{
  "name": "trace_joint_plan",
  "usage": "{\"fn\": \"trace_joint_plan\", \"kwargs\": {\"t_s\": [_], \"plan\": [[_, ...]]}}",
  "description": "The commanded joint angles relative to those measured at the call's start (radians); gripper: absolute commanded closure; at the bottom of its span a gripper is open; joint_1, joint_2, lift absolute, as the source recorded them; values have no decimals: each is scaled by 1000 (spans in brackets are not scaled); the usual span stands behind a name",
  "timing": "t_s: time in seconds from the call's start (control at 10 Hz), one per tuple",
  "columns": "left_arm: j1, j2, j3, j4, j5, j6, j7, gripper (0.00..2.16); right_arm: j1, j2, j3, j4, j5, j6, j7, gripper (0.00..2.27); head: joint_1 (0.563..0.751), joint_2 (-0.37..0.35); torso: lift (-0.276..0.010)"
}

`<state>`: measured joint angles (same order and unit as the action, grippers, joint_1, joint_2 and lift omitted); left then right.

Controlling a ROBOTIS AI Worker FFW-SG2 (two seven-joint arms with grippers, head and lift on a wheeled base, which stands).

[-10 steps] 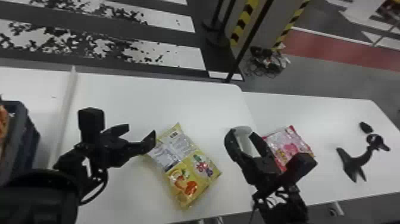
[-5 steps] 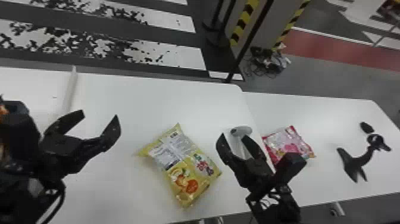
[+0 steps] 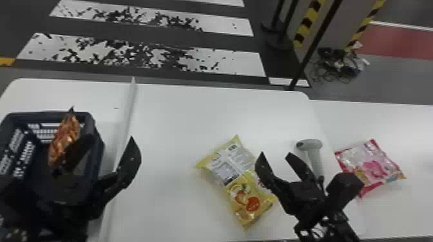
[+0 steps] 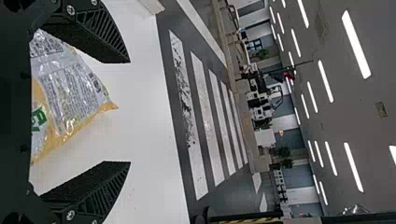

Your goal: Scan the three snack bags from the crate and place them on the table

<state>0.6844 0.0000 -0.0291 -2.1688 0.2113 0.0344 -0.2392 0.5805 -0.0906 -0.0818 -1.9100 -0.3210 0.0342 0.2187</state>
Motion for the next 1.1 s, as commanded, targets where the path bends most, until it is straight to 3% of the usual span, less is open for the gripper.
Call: {"fn": "trace_joint_plan", "kwargs": {"t_s": [0.0,0.1,0.3,0.4,0.5,0.6,0.8,1.0], "plan": [[50,-2,-12,-22,-18,-32,37,33,16,3,31,-12,2,14,-5,117,695,-116,-62],[70,14,-34,-31,-21,-53,109,33,27,5,51,-27,2,39,-12,120,695,-106,-62],[93,31,-72,-52,-53,-57,172,33,41,5,105,-80,11,165,-12,326,695,-51,-62],[103,38,-91,-62,-76,-63,199,33,42,3,131,-87,19,192,-12,738,695,-21,-62],[103,41,-100,-66,-76,-63,199,33,42,5,162,-87,40,220,-12,1551,695,3,-62],[103,52,-106,-72,-76,-63,199,33,41,3,189,-87,60,238,-12,2148,695,23,-62],[96,64,-126,-75,-76,-60,205,33,19,5,243,-83,106,269,-13,2246,695,58,-62],[86,94,-137,-80,-62,-60,222,33,-17,17,281,-43,155,272,-59,2246,695,86,-62]]}}
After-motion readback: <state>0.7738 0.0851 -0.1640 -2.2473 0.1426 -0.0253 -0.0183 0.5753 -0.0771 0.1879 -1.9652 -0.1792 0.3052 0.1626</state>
